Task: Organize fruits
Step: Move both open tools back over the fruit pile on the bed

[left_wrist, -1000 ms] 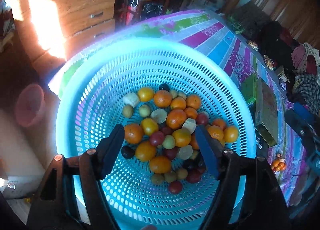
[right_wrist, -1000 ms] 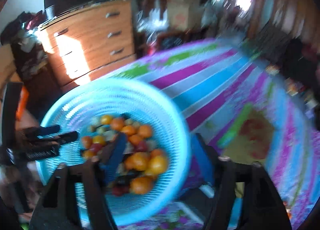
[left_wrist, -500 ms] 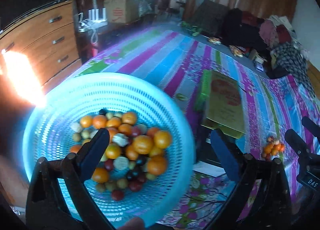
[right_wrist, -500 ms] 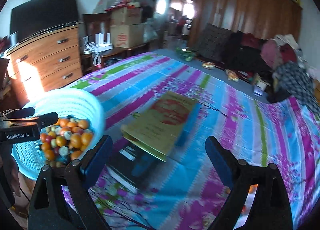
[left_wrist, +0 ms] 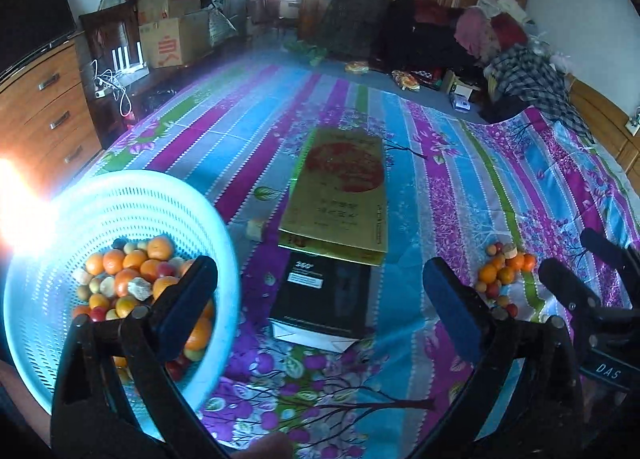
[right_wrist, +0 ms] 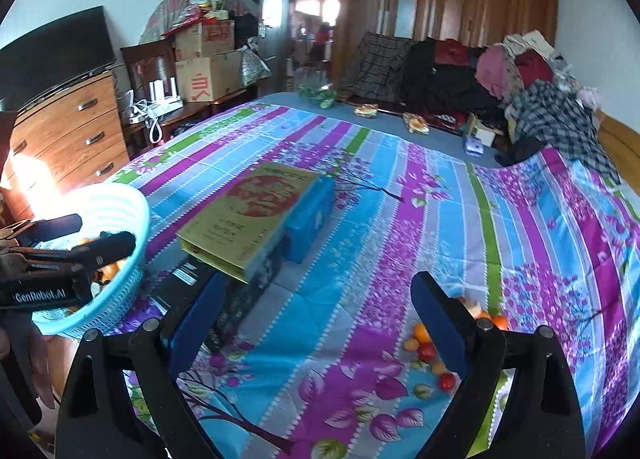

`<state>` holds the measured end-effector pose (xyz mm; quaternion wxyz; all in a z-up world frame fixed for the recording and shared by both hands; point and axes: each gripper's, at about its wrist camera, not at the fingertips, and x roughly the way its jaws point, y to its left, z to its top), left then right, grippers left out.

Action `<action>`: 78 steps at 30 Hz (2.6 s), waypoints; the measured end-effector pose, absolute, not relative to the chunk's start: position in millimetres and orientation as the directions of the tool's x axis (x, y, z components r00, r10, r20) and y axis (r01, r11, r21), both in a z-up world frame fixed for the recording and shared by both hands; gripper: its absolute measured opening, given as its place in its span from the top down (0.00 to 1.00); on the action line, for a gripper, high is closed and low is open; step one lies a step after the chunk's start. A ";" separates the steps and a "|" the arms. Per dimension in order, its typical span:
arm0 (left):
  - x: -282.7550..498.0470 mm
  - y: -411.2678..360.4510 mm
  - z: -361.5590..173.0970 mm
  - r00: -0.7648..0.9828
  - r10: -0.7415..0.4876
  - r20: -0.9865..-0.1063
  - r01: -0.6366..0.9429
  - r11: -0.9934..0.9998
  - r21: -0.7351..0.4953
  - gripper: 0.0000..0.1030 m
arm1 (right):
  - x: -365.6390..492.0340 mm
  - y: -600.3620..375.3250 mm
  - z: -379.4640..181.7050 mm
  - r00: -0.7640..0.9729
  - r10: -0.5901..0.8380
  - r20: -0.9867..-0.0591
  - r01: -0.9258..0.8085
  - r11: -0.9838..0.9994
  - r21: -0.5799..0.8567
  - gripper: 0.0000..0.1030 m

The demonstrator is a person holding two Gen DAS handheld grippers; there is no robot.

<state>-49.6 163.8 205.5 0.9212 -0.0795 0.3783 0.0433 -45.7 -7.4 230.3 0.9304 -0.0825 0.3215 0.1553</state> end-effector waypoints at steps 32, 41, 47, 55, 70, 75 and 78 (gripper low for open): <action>-20.9 -18.7 158.9 0.635 -0.166 -0.754 0.160 0.984 -0.083 0.00 | -63.3 -201.1 151.6 0.695 0.003 -0.719 -0.028 0.999 -0.023 0.01; -22.1 -62.4 148.7 0.623 -0.184 -0.760 0.225 0.973 -0.051 0.00 | -69.4 -237.2 141.7 0.677 -0.058 -0.733 0.056 0.998 -0.027 0.01; -25.1 -83.9 135.5 0.617 -0.186 -0.765 0.259 0.966 -0.026 0.00 | -73.9 -250.8 128.2 0.674 -0.058 -0.737 0.050 0.998 -0.032 0.01; -21.2 -88.6 95.5 0.585 -0.145 -0.798 0.245 0.969 0.004 0.00 | -67.2 -258.9 93.9 0.654 -0.039 -0.755 0.020 0.999 -0.034 0.01; -1.8 -75.0 18.1 0.550 -0.052 -0.833 0.175 0.983 0.054 0.00 | -31.8 -259.9 6.2 0.586 0.000 -0.810 -0.018 1.000 -0.013 0.01; -0.3 -74.1 6.1 0.533 -0.042 -0.845 0.162 0.985 0.054 0.00 | -30.9 -261.4 -14.8 0.571 0.004 -0.821 -0.018 1.000 -0.008 0.01; 0.0 -74.7 5.0 0.537 -0.042 -0.842 0.161 0.985 0.054 0.00 | -31.4 -264.8 -17.5 0.577 0.016 -0.817 -0.011 1.000 0.012 0.00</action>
